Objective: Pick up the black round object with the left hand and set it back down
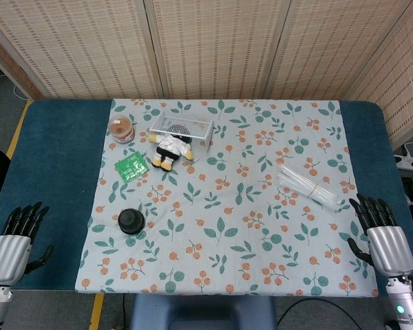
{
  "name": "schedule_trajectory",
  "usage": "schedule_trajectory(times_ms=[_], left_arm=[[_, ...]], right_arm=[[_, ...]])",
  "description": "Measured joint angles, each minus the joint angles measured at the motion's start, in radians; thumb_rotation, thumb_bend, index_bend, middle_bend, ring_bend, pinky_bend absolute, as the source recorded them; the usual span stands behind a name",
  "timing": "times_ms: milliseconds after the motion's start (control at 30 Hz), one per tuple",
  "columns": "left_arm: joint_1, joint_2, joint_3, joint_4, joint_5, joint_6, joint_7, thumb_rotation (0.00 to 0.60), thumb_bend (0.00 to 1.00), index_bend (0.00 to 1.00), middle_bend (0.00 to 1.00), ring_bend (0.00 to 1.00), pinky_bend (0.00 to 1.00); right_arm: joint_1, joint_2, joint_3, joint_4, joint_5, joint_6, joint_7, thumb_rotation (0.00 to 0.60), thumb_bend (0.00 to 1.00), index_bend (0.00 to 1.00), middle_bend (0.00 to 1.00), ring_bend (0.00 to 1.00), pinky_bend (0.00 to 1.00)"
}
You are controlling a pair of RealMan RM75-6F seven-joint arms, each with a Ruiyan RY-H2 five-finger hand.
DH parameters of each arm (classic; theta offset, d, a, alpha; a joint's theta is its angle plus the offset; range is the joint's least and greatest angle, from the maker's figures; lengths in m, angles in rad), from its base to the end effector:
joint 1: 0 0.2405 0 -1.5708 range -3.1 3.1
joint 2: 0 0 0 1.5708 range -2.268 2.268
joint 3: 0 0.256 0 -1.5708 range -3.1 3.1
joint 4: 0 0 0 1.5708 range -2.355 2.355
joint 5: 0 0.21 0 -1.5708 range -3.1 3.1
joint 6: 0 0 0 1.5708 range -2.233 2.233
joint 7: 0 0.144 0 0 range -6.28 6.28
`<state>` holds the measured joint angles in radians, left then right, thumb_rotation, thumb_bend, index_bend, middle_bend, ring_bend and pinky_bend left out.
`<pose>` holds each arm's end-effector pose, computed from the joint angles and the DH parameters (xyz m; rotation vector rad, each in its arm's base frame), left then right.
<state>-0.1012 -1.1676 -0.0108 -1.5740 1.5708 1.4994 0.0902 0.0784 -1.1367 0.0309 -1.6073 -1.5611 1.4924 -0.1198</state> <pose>-0.3042 0.1776 0.1395 -1.4924 -0.8176 -0.8803 -0.3046 -0.1747 0.1488 1.4733 -0.8060 0.8467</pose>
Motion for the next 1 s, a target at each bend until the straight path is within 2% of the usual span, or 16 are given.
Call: schedule_trajectory(times_ms=[267,400,567,800,1000], left_arm=[[-0.029,-0.034,0.013,0.004,0.031,-0.043,-0.028,0.600,0.35,0.00,0.00,0.00,0.03],[-0.064,-0.093,0.033,0.008,0.092,-0.081,-0.062,0.600,0.35,0.00,0.00,0.00,0.04],[-0.109,-0.180,0.041,0.013,0.126,-0.136,-0.037,0.600,0.35,0.00,0.00,0.00,0.04],[-0.172,-0.306,0.022,0.036,0.088,-0.245,0.061,0.600,0.35,0.00,0.00,0.00,0.06],[-0.200,-0.367,0.009,0.071,0.028,-0.299,0.106,0.600,0.35,0.00,0.00,0.00,0.06]], right_arm=[[-0.004,0.004,-0.005,-0.005,-0.010,0.006,0.005,0.600,0.25,0.00,0.00,0.00,0.00],[-0.003,0.005,-0.008,-0.008,-0.011,-0.001,0.002,0.600,0.25,0.00,0.00,0.00,0.00],[-0.002,0.010,-0.013,-0.011,-0.016,-0.006,0.010,0.600,0.25,0.00,0.00,0.00,0.00],[-0.001,0.021,-0.014,-0.012,-0.013,-0.015,0.024,0.600,0.25,0.00,0.00,0.00,0.00],[0.001,0.029,-0.015,-0.015,-0.010,-0.020,0.037,0.600,0.25,0.00,0.00,0.00,0.00]])
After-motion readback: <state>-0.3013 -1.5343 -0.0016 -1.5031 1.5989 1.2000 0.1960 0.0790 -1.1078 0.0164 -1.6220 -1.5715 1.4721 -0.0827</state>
